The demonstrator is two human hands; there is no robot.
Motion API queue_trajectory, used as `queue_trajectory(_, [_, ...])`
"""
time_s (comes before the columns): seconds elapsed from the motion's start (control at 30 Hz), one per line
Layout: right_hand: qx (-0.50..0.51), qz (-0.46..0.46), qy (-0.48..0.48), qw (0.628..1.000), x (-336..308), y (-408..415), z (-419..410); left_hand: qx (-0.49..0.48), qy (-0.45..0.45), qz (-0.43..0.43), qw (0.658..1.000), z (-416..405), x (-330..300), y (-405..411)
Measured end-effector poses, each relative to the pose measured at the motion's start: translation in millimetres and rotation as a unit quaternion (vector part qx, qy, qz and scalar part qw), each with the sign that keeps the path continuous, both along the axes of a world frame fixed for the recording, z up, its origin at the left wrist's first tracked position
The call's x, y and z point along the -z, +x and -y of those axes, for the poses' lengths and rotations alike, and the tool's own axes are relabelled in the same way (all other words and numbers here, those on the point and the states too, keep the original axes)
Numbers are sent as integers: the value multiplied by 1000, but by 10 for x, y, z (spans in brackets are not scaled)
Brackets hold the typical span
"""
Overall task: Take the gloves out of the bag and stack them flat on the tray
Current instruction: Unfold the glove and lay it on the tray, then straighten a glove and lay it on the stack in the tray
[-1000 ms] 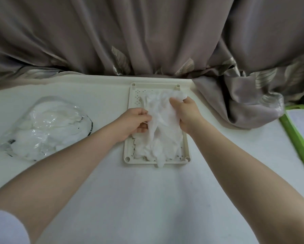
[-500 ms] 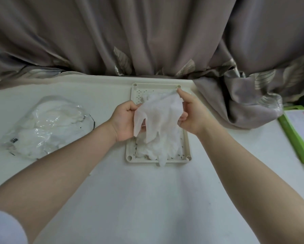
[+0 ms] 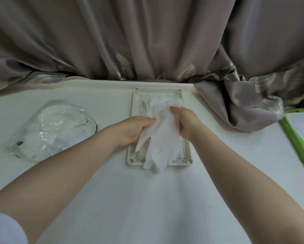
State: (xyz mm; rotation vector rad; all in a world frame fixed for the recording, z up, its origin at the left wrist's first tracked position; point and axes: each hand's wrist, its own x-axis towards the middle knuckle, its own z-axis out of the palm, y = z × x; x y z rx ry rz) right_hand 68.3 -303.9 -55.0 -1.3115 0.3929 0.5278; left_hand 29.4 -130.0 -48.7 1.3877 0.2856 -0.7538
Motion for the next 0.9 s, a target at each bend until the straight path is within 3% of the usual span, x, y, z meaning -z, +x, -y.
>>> queue_trajectory(0.1, [-9,56,-85,995,69,139,-50,-7,177,101,979,55,95,155])
queue_trajectory(0.23, [-57,135,-165,975,130,405,-126,39,358,232,904,49,202,392])
queue_trajectory(0.33, [-83,183,-181,963,127,522,-141,42,343,275,897,38,196,422])
queue_trajectory(0.5, [-90,194,-109,971,138,413,-96,116,331,339,873,-34,311,360])
queue_trajectory(0.6, [-104,180,-199,958,275,383,-40,164,372,303,862,-51,389,316])
queue_trajectory(0.7, [-87,167,-280,941,358,391,-26,163,460,333,807,-42,433,276])
queue_trajectory(0.77, [-64,204,-392,895,346,365,-45,105,492,391,771,-25,406,236])
queue_trajectory(0.83, [-44,323,-494,806,308,266,-66,61,531,446,718,4,377,225])
queue_trajectory(0.9, [-95,449,-534,710,329,117,-132,106,539,491,676,43,335,225])
